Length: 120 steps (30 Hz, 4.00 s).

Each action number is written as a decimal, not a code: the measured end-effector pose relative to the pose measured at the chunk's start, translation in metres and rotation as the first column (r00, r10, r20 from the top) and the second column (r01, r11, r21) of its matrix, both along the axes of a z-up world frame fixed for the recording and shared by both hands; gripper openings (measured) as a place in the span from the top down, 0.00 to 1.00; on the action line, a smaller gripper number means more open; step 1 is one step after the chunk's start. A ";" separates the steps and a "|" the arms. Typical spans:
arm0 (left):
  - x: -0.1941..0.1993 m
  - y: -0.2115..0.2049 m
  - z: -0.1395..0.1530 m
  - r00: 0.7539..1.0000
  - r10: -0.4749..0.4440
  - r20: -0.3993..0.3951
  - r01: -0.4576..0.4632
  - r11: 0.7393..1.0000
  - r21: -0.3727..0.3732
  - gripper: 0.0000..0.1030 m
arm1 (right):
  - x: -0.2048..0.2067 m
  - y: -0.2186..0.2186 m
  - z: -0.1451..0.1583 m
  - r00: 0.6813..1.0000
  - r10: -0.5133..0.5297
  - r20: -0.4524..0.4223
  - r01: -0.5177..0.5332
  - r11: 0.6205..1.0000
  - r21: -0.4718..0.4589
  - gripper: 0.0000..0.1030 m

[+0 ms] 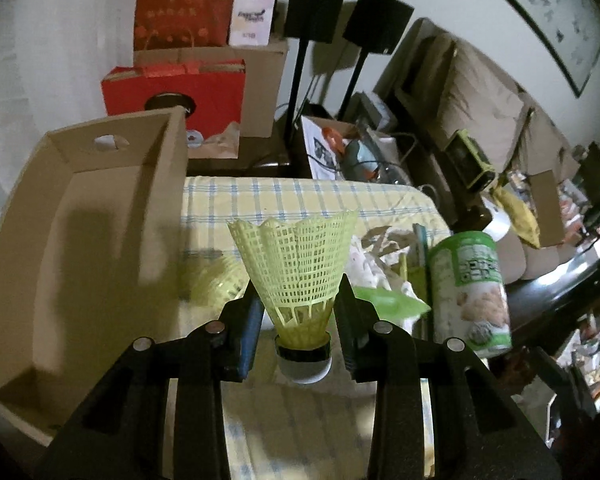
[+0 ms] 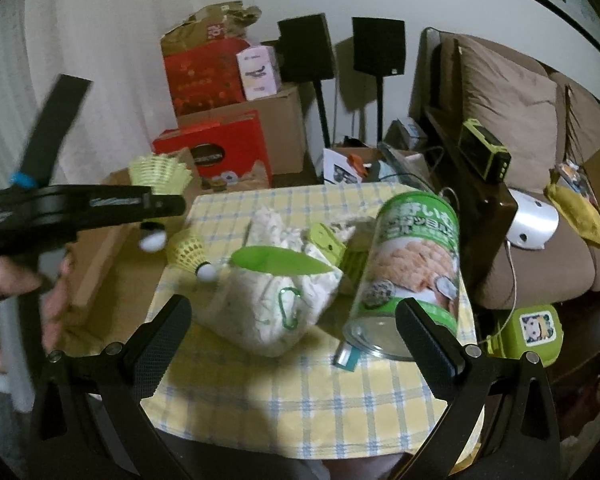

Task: Organize objects
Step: 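Grasp the other yellow shuttlecock with the right gripper while the left gripper holds its shuttlecock, then carry both shuttlecocks with both grippers over the cardboard box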

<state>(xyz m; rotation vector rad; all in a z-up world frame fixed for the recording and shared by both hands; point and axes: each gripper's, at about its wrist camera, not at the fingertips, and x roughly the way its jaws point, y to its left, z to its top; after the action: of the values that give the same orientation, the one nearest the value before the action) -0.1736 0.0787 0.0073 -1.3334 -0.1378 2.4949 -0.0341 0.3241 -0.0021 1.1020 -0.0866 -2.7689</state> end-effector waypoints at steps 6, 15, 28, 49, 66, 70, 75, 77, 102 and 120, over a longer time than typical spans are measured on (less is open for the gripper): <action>0.029 -0.030 0.021 0.999 0.000 -0.046 0.000 1.000 0.003 0.69 | -0.009 -0.019 -0.004 0.999 0.053 -0.005 -0.053 0.998 0.027 0.01; 0.059 -0.076 0.029 0.996 0.045 -0.074 -0.045 0.999 0.007 0.69 | -0.032 -0.054 -0.014 0.991 0.137 0.013 -0.137 0.989 0.050 0.01; 0.068 -0.116 0.013 0.995 0.095 -0.033 -0.093 0.994 0.052 0.68 | -0.101 -0.114 -0.044 0.945 0.294 0.144 -0.312 0.942 0.125 0.08; 0.048 -0.126 -0.007 0.995 0.097 0.007 -0.097 0.994 0.052 0.68 | -0.167 -0.157 -0.117 0.881 0.337 0.333 -0.406 0.899 0.164 0.33; 0.048 -0.121 -0.012 0.994 0.108 0.009 -0.108 0.993 0.039 0.68 | -0.163 -0.148 -0.109 0.904 0.324 0.279 -0.366 0.924 0.113 0.65; 0.051 -0.118 -0.010 0.992 0.122 -0.011 -0.122 0.992 0.019 0.68 | -0.149 -0.139 -0.088 0.928 0.300 0.220 -0.328 0.939 0.101 0.66; 0.054 -0.112 -0.006 0.990 0.131 -0.044 -0.131 0.991 -0.002 0.68 | -0.127 -0.133 -0.058 0.952 0.267 0.148 -0.282 0.955 0.093 0.66; 0.056 -0.110 -0.004 0.989 0.134 -0.057 -0.135 0.991 -0.011 0.68 | -0.118 -0.130 -0.045 0.961 0.248 0.118 -0.259 0.962 0.086 0.66; 0.078 -0.141 0.020 0.961 0.213 -0.174 -0.230 0.970 -0.081 0.68 | -0.051 -0.156 0.012 0.979 0.205 0.002 -0.205 0.977 0.059 0.66; 0.068 -0.190 0.001 0.953 0.266 -0.144 -0.282 0.954 -0.102 0.68 | -0.050 -0.216 0.002 0.968 0.247 0.034 -0.249 0.968 0.040 0.66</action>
<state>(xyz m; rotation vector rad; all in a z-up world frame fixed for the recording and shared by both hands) -0.1056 -0.1110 0.0081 -1.2681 -0.1544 2.8568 -0.0844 0.1076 0.0000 1.0815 0.1031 -2.5441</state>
